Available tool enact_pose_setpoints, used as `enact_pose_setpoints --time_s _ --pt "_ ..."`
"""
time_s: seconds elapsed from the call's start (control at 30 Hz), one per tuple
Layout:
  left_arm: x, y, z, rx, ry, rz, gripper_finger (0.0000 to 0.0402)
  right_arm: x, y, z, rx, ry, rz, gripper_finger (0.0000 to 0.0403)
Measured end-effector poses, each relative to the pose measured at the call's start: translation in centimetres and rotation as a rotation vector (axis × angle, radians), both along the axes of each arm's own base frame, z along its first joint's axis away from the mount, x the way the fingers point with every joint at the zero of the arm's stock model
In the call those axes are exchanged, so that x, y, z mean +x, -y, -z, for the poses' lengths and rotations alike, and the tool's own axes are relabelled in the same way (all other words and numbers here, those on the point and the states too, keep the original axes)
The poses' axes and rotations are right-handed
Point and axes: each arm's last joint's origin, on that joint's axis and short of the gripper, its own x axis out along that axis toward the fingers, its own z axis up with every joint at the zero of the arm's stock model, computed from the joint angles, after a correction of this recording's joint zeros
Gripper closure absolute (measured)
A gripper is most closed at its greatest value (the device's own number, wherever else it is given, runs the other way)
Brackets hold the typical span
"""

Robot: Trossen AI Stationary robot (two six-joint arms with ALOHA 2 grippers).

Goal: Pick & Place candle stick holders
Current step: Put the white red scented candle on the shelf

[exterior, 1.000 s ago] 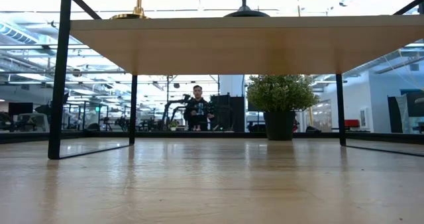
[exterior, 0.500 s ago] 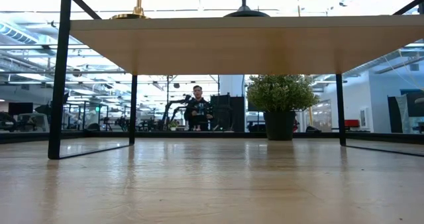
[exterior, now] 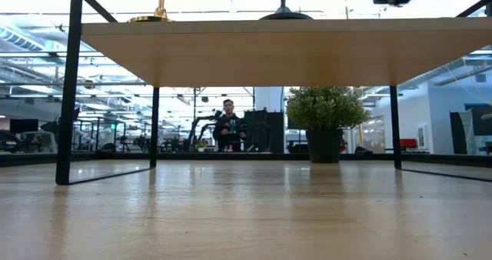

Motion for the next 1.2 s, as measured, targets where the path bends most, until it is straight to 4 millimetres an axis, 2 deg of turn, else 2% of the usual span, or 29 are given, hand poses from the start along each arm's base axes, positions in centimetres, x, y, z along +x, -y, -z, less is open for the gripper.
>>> enact_pose_setpoints --time_s 0.17,0.37,0.53,0.7,0.9,1.2 --pt "0.0 0.0 0.1 -0.01 -0.005 -0.005 0.0371 0.1 0.2 1.8 -0.13 -0.145 -0.011 0.0112" --pt "0.0 0.0 0.1 -0.021 -0.004 -0.01 0.0371 1.8 0.1 3.8 -0.23 -0.219 -0.1 0.0112" --pt "0.0 0.0 0.1 -0.034 -0.002 -0.017 0.0371 2.8 -0.2 5.4 -0.262 -0.361 -0.22 0.0112" --pt "0.0 0.0 0.1 -0.04 -0.002 -0.019 0.0371 3.3 -0.1 4.2 -0.379 -0.444 -0.279 0.0112" --pt "0.1 0.0 0.1 -0.041 -0.003 -0.023 0.0371 4.2 0.1 1.9 -0.513 -0.371 -0.304 0.0112" --pt "0.1 0.0 0.1 -0.037 -0.004 -0.031 0.0371 3.7 1.1 2.2 -0.6 -0.448 -0.379 0.0112"
